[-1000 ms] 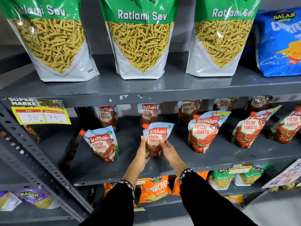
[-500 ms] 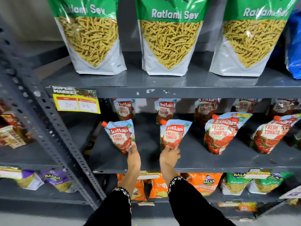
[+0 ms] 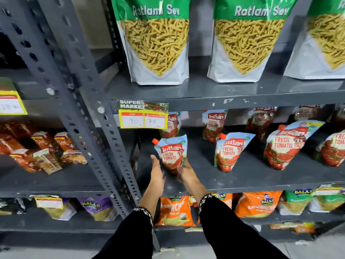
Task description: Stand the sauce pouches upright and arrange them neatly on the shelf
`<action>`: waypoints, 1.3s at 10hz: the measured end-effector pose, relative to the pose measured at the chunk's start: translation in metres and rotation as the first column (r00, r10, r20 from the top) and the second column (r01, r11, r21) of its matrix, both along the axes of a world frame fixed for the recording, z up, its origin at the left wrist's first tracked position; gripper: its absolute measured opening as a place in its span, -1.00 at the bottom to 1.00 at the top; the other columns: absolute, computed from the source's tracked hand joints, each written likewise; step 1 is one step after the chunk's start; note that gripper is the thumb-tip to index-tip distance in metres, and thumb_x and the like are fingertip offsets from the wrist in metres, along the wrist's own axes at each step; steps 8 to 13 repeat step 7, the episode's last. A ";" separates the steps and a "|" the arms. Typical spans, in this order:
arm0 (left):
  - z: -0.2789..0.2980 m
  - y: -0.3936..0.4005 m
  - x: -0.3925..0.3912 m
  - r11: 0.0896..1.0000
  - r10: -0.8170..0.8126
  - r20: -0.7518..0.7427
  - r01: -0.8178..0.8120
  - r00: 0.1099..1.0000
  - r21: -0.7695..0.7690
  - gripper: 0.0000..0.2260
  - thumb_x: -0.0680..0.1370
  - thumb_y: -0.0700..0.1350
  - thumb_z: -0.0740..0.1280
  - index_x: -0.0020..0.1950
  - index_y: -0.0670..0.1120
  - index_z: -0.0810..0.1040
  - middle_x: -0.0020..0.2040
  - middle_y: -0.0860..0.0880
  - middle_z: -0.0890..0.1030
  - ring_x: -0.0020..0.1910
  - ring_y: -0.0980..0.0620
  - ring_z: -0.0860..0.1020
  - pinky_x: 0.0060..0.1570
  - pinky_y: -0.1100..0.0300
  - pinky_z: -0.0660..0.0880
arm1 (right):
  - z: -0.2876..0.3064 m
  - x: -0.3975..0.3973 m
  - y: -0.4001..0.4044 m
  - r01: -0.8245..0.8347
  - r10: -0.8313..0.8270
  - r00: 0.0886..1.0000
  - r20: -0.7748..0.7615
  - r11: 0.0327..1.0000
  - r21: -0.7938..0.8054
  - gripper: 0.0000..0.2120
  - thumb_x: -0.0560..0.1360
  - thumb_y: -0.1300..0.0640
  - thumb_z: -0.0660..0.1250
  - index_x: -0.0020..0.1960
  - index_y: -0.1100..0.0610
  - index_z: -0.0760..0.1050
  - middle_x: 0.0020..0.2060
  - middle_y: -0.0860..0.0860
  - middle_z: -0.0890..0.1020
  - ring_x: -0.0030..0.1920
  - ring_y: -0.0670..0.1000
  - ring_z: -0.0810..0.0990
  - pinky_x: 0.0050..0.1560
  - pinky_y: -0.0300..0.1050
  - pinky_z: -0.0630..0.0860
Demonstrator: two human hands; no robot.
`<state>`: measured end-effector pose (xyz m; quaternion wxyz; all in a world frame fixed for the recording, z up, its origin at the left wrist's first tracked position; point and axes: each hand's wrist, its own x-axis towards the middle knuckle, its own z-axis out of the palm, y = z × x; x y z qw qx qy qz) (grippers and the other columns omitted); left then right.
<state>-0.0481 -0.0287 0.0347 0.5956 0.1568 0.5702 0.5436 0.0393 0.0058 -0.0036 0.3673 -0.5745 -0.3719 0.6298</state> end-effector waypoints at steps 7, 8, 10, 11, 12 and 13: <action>-0.007 -0.014 -0.001 0.997 -0.071 -0.319 0.065 0.945 -0.028 -0.38 0.54 0.28 -0.01 0.46 -0.07 0.29 0.46 -0.11 0.36 0.43 -0.11 0.31 0.40 0.01 0.22 | 0.010 0.008 -0.027 -0.099 0.032 0.935 0.352 0.980 0.174 -0.57 0.54 0.12 0.16 0.41 0.06 0.30 0.34 0.10 0.50 0.33 0.14 0.45 0.31 -0.04 0.38; -0.007 -0.014 -0.001 0.997 -0.071 -0.319 0.065 0.945 -0.028 -0.38 0.54 0.28 -0.01 0.46 -0.07 0.29 0.46 -0.11 0.36 0.43 -0.11 0.31 0.40 0.01 0.22 | 0.010 0.008 -0.027 -0.099 0.032 0.935 0.352 0.980 0.174 -0.57 0.54 0.12 0.16 0.41 0.06 0.30 0.34 0.10 0.50 0.33 0.14 0.45 0.31 -0.04 0.38; -0.007 -0.014 -0.001 0.997 -0.071 -0.319 0.065 0.945 -0.028 -0.38 0.54 0.28 -0.01 0.46 -0.07 0.29 0.46 -0.11 0.36 0.43 -0.11 0.31 0.40 0.01 0.22 | 0.010 0.008 -0.027 -0.099 0.032 0.935 0.352 0.980 0.174 -0.57 0.54 0.12 0.16 0.41 0.06 0.30 0.34 0.10 0.50 0.33 0.14 0.45 0.31 -0.04 0.38; -0.007 -0.014 -0.001 0.997 -0.071 -0.319 0.065 0.945 -0.028 -0.38 0.54 0.28 -0.01 0.46 -0.07 0.29 0.46 -0.11 0.36 0.43 -0.11 0.31 0.40 0.01 0.22 | 0.010 0.008 -0.027 -0.099 0.032 0.935 0.352 0.980 0.174 -0.57 0.54 0.12 0.16 0.41 0.06 0.30 0.34 0.10 0.50 0.33 0.14 0.45 0.31 -0.04 0.38; -0.007 -0.014 -0.001 0.997 -0.071 -0.319 0.065 0.945 -0.028 -0.38 0.54 0.28 -0.01 0.46 -0.07 0.29 0.46 -0.11 0.36 0.43 -0.11 0.31 0.40 0.01 0.22 | 0.010 0.008 -0.027 -0.099 0.032 0.935 0.352 0.980 0.174 -0.57 0.54 0.12 0.16 0.41 0.06 0.30 0.34 0.10 0.50 0.33 0.14 0.45 0.31 -0.04 0.38; -0.007 -0.014 -0.001 0.997 -0.071 -0.319 0.065 0.945 -0.028 -0.38 0.54 0.28 -0.01 0.46 -0.07 0.29 0.46 -0.11 0.36 0.43 -0.11 0.31 0.40 0.01 0.22 | 0.010 0.008 -0.027 -0.099 0.032 0.935 0.352 0.980 0.174 -0.57 0.54 0.12 0.16 0.41 0.06 0.30 0.34 0.10 0.50 0.33 0.14 0.45 0.31 -0.04 0.38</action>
